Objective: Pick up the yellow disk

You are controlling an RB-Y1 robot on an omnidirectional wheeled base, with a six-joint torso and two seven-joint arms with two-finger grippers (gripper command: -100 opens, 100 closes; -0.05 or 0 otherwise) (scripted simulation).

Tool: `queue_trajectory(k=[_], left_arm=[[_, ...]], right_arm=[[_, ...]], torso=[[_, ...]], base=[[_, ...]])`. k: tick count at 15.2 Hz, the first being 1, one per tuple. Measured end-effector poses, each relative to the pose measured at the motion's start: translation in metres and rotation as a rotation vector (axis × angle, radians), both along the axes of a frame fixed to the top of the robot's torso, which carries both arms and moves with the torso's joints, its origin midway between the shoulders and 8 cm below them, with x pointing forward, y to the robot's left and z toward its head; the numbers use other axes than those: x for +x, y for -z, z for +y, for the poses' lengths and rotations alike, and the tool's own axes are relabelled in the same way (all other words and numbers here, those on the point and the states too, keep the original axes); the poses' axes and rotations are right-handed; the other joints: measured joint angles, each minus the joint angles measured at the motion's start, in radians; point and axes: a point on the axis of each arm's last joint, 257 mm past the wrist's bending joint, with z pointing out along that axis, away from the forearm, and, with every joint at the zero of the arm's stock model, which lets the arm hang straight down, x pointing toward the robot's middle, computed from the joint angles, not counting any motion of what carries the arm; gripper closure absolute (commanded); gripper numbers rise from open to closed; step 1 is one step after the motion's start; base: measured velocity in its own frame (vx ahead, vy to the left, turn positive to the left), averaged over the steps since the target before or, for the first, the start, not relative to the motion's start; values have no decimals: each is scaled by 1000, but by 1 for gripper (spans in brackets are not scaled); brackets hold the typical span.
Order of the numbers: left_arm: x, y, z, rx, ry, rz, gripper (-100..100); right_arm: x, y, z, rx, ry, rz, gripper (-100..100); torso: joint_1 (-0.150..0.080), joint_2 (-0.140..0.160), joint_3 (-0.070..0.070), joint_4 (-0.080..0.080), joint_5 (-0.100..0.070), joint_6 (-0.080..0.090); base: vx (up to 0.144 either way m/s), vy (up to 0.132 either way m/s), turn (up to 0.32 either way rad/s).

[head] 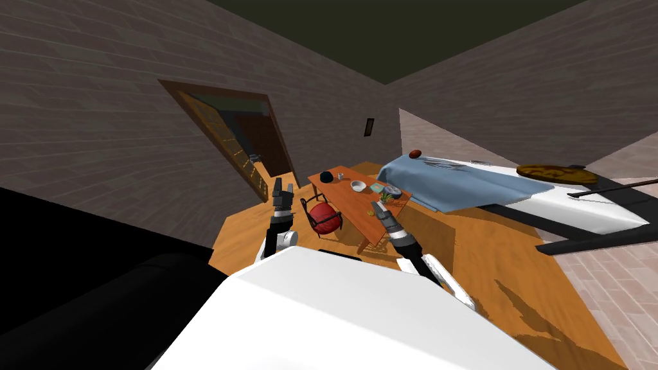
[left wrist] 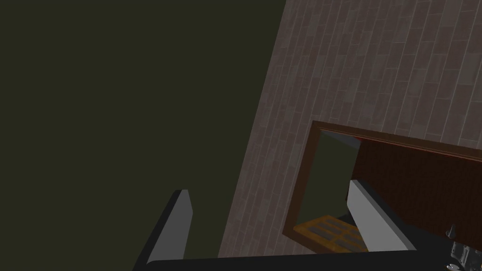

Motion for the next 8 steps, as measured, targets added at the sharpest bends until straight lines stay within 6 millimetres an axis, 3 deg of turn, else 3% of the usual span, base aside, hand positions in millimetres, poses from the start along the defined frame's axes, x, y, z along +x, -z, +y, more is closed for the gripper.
queue_trajectory(k=[6,8], left_arm=[[0,0,0,0,0,0,0],[0,0,0,0,0,0,0]], right_arm=[[-8,58,18,-217,-77,61,-100],[-10,77,20,-277,-94,80,-100]], torso=[[0,-1,0,0,0,0],[-1,-1,-1,0,0,1]], base=[[23,22,192],[18,8,20]])
